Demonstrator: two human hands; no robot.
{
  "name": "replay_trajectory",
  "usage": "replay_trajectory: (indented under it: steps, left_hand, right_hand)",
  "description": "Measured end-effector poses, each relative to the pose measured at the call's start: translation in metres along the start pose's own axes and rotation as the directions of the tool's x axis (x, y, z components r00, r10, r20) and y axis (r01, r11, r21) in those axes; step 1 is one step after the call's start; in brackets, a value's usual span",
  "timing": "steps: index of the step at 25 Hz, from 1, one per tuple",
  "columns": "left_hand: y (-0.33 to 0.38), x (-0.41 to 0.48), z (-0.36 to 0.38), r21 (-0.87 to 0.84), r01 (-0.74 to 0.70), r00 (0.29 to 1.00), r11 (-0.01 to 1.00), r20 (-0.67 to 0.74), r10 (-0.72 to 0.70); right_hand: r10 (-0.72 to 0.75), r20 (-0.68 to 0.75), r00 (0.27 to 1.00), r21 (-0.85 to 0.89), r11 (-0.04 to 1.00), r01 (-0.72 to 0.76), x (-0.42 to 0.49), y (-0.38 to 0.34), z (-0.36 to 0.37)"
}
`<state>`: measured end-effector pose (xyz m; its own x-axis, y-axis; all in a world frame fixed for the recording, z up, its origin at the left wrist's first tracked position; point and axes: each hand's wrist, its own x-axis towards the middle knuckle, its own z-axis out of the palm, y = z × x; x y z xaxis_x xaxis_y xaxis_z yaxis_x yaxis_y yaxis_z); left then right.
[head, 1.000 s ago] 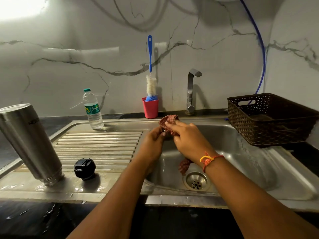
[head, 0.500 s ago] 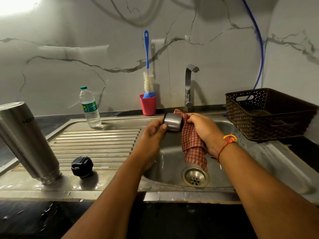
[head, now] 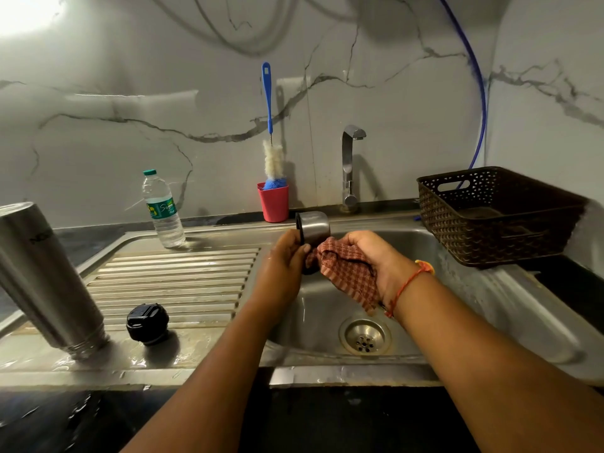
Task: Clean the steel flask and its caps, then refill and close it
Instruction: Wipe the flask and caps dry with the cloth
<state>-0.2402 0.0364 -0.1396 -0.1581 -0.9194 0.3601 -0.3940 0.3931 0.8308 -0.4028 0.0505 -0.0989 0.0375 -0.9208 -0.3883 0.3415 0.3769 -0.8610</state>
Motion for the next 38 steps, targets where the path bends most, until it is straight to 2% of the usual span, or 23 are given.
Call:
replay_trajectory:
  steps: [3, 5, 8, 9, 12, 15, 18, 20, 22, 24, 25, 27, 29, 33, 38]
  left_hand:
    - [-0.010, 0.005, 0.001, 0.229, -0.061, 0.998, 0.972, 0.000, 0.063]
    - [-0.011, 0.004, 0.000, 0.311, -0.028, 0.999, 0.950, -0.018, 0.036]
    - [-0.004, -0.005, 0.002, 0.451, -0.129, 0.992, 0.883, 0.062, 0.113]
    - [-0.001, -0.008, 0.002, 0.420, -0.150, 0.989, 0.895, 0.065, 0.136]
    - [0.006, -0.007, -0.005, 0.167, -0.079, 0.996, 0.983, -0.022, 0.084]
    - [0.001, 0.000, -0.008, 0.139, -0.001, 0.995, 0.990, -0.103, 0.016]
    - [0.001, -0.003, -0.010, 0.136, -0.021, 1.000, 0.990, -0.008, 0.023]
    - [0.005, -0.005, -0.011, 0.105, -0.075, 0.997, 0.992, 0.034, 0.071]
    - [0.006, -0.003, -0.011, 0.064, -0.106, 0.994, 0.992, -0.016, 0.108]
    - [0.007, -0.001, -0.012, -0.006, -0.057, 0.994, 0.998, -0.089, 0.057]
    - [0.008, -0.001, -0.013, -0.113, 0.005, 0.993, 0.994, -0.115, -0.018]
    - [0.014, -0.003, -0.015, -0.420, 0.119, 0.982, 0.900, -0.086, -0.169]
    - [0.018, -0.003, -0.017, -0.582, 0.150, 0.968, 0.799, -0.079, -0.239]
    - [0.014, -0.001, -0.018, -0.681, 0.124, 0.957, 0.722, -0.110, -0.269]
    - [0.013, -0.001, -0.022, -0.773, 0.149, 0.947, 0.617, -0.069, -0.314]
  right_hand:
    - [-0.013, -0.044, 0.999, -0.093, 0.996, 0.009, -0.007, -0.004, -0.001]
    - [-0.049, -0.071, 0.996, -0.114, 0.993, 0.040, -0.009, -0.004, 0.001]
    - [-0.280, -0.144, 0.949, -0.314, 0.923, 0.224, -0.006, -0.002, 0.000]
    - [-0.325, -0.137, 0.936, -0.338, 0.903, 0.264, -0.007, -0.002, 0.000]
    - [-0.296, -0.084, 0.952, -0.306, 0.916, 0.258, -0.005, 0.005, 0.002]
    - [-0.361, -0.002, 0.933, -0.476, 0.821, 0.317, -0.003, 0.013, 0.009]
    - [-0.427, -0.013, 0.904, -0.462, 0.804, 0.373, -0.004, 0.009, 0.009]
    - [-0.382, -0.022, 0.924, -0.460, 0.824, 0.330, -0.001, 0.006, 0.004]
    - [-0.289, -0.002, 0.957, -0.516, 0.820, 0.247, 0.000, 0.011, 0.004]
    - [-0.259, -0.051, 0.965, -0.468, 0.860, 0.206, 0.001, 0.013, 0.006]
    - [-0.250, -0.084, 0.965, -0.397, 0.896, 0.197, 0.001, 0.011, 0.006]
    - [-0.238, -0.107, 0.965, -0.288, 0.937, 0.199, 0.001, 0.008, 0.003]
    - [-0.234, -0.065, 0.970, -0.242, 0.947, 0.212, 0.002, 0.008, -0.001]
    - [-0.304, -0.010, 0.953, -0.184, 0.937, 0.297, 0.004, 0.011, -0.001]
    - [-0.499, 0.019, 0.866, -0.226, 0.842, 0.490, 0.000, 0.005, 0.002]
